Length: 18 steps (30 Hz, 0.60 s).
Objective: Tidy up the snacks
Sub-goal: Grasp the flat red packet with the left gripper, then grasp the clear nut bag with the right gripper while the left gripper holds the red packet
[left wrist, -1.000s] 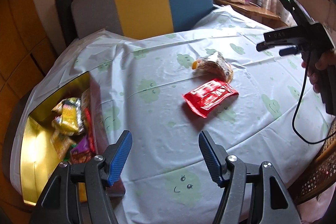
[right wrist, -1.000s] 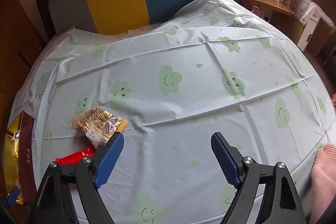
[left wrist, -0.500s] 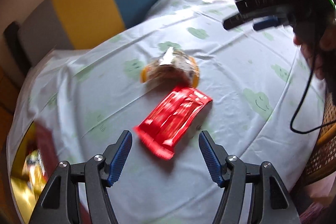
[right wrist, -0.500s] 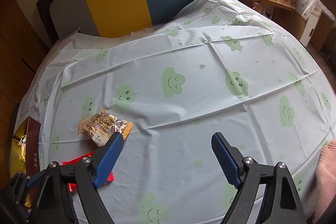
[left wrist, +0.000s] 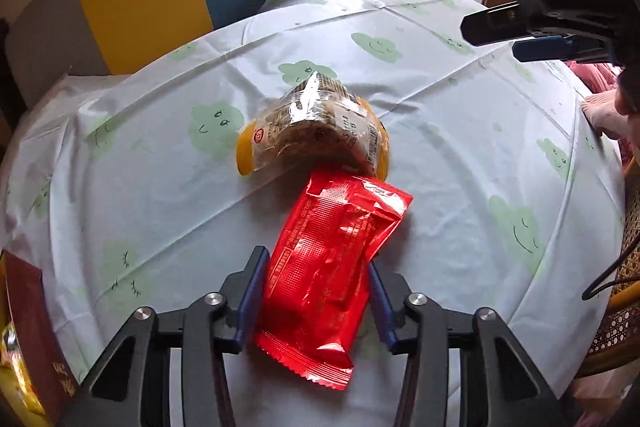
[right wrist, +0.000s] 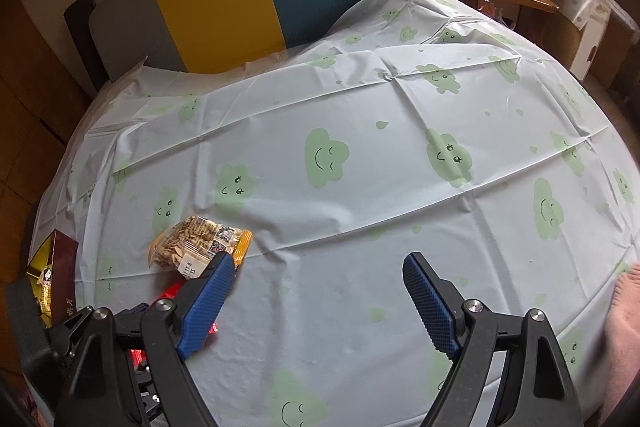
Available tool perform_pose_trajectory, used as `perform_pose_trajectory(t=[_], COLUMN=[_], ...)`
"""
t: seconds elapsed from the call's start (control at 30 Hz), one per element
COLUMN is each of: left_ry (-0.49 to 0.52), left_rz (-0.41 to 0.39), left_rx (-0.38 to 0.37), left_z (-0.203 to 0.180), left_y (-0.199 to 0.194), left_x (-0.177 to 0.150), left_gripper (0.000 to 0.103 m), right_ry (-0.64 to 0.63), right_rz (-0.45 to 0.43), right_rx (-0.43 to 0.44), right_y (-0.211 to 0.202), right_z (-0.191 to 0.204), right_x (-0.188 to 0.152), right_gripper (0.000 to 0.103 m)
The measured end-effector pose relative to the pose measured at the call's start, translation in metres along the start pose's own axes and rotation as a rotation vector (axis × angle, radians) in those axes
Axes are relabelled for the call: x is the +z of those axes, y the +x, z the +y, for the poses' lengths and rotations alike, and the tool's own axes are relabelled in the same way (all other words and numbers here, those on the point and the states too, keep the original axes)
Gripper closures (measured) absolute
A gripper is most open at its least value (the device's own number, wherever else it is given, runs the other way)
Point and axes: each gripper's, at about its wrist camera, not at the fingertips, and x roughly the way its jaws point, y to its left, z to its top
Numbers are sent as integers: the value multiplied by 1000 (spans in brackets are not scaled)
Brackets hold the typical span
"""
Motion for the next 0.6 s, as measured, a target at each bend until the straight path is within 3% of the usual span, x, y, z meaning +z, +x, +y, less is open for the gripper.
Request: perform_pose_trajectory(t=[0.1, 0.33, 0.6], left_ry=[-29, -158, -235], left_rz=[-26, -77, -152], left_rx=[6, 97, 119], left_z=[-2, 4, 8], left_y=[-14, -48, -49], left_x=[-15, -67, -99], left_gripper=[57, 57, 56], right_ry=[-22, -133, -317], right_rz=[0, 22, 38], right_rx=[8, 42, 102], right_y=[1, 7, 11], right_z=[4, 26, 63], right_x=[-2, -10, -27], right_gripper=[17, 16, 17])
